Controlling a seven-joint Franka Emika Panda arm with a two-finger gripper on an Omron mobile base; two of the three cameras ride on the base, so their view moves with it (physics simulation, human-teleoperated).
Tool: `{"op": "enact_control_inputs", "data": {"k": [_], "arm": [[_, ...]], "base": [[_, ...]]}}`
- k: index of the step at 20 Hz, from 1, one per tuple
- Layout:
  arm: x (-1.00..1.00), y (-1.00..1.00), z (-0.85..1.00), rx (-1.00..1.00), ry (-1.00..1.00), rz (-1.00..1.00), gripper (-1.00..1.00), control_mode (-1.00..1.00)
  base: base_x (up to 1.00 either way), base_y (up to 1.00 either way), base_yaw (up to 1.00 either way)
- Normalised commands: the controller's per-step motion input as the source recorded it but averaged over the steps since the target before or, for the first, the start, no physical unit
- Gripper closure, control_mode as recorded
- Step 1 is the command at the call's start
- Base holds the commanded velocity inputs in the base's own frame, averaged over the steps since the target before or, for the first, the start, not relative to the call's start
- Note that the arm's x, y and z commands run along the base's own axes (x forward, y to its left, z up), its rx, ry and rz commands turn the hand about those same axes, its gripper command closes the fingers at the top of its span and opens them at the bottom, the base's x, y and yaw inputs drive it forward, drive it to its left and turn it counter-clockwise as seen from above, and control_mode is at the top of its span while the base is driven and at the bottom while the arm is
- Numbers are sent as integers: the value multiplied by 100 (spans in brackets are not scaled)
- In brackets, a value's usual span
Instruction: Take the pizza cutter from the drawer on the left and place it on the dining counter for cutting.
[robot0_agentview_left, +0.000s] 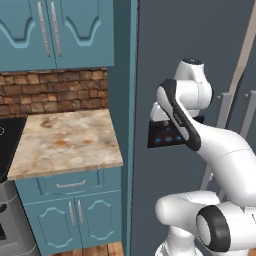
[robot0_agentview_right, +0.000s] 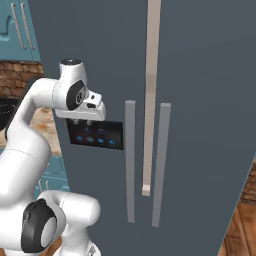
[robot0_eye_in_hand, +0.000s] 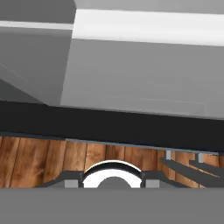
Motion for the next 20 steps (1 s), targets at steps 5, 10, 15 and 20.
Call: {"op": "enact_control_inputs", "data": {"k": [5,10,15,20], "arm": [[-22,40,0,-1,0,4,-100,-100],[-39,71,0,-4,0,9,-100,-100],[-37,75,0,-6,0,11,-100,-100],[-25,75,-11,-8,-1,12,-100,-100]], "base": [[0,0,0],[0,0,0],[0,0,0],[0,0,0]]}}
